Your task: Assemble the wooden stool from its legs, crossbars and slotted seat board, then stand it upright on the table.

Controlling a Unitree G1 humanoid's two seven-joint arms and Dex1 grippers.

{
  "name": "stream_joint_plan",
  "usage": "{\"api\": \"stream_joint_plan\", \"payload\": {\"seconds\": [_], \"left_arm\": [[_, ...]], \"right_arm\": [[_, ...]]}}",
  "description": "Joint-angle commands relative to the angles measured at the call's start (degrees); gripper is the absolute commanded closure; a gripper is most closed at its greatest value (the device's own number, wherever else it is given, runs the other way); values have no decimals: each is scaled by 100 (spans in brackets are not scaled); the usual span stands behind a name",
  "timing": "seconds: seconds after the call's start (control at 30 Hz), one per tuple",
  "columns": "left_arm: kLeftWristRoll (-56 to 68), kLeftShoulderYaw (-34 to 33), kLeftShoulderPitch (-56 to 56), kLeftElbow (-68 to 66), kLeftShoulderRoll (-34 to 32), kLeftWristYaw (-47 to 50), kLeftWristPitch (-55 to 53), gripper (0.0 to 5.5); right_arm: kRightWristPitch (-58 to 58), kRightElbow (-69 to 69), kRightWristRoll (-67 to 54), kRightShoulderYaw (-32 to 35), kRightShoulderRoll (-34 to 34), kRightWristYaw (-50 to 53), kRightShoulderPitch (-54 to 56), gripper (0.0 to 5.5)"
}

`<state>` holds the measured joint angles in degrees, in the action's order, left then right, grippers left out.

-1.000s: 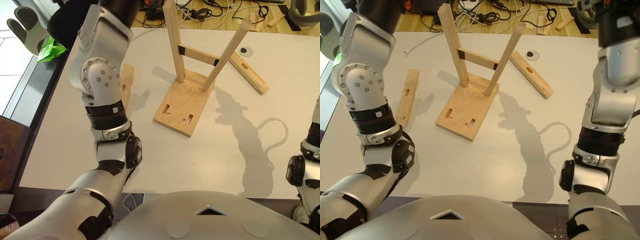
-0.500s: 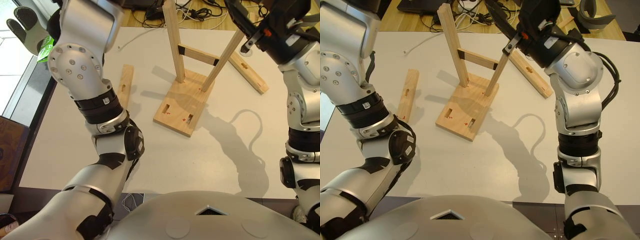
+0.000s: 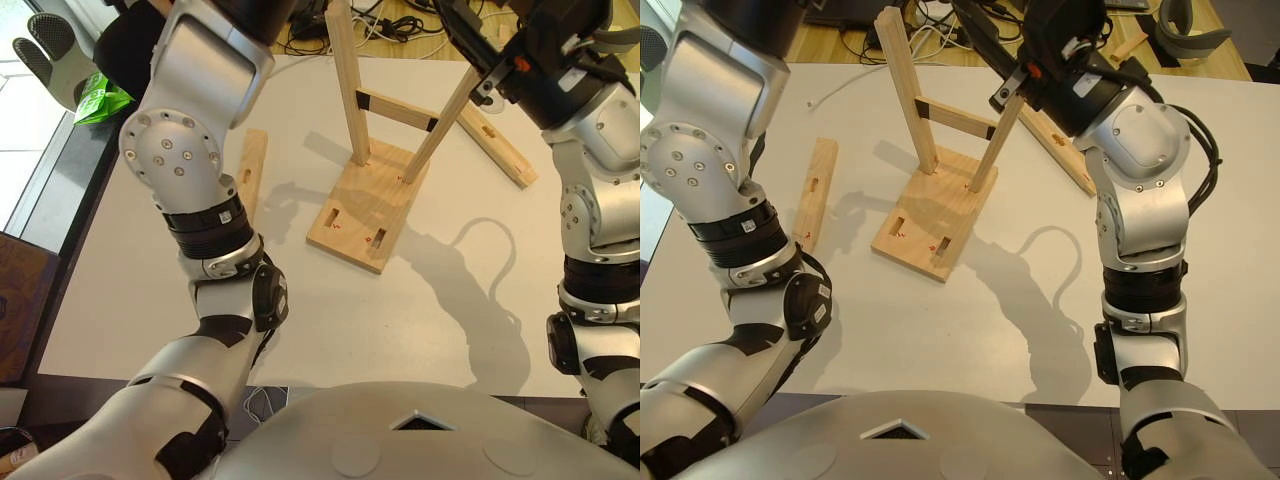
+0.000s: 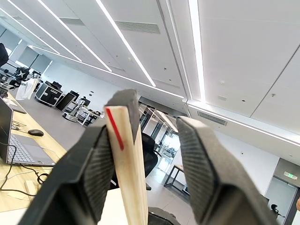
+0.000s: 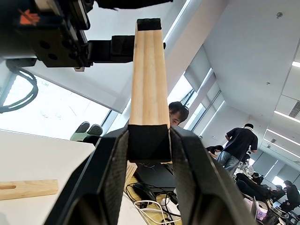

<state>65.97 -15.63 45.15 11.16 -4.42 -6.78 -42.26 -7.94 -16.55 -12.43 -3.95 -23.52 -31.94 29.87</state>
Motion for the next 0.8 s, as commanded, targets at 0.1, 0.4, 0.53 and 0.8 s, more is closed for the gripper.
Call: {"api": "stream_joint_plan", "payload": {"seconds": [0.1,0.4,0.53,0.8], "left_arm": [[110,25,42,-84,6,105,19,448],[109,25,-7,-167,-39,112,48,508],[140,-34,12,-151,-27,191,99,508],[-183,-185,-90,-45,-359,308,279,509]], "right_arm": [[-118,-145,10,-85,-20,-106,75,421],[-90,-124,89,-84,-11,-113,63,421],[-16,-73,270,-138,-67,-113,43,372],[-138,-17,425,-184,-456,-493,-508,241]]}}
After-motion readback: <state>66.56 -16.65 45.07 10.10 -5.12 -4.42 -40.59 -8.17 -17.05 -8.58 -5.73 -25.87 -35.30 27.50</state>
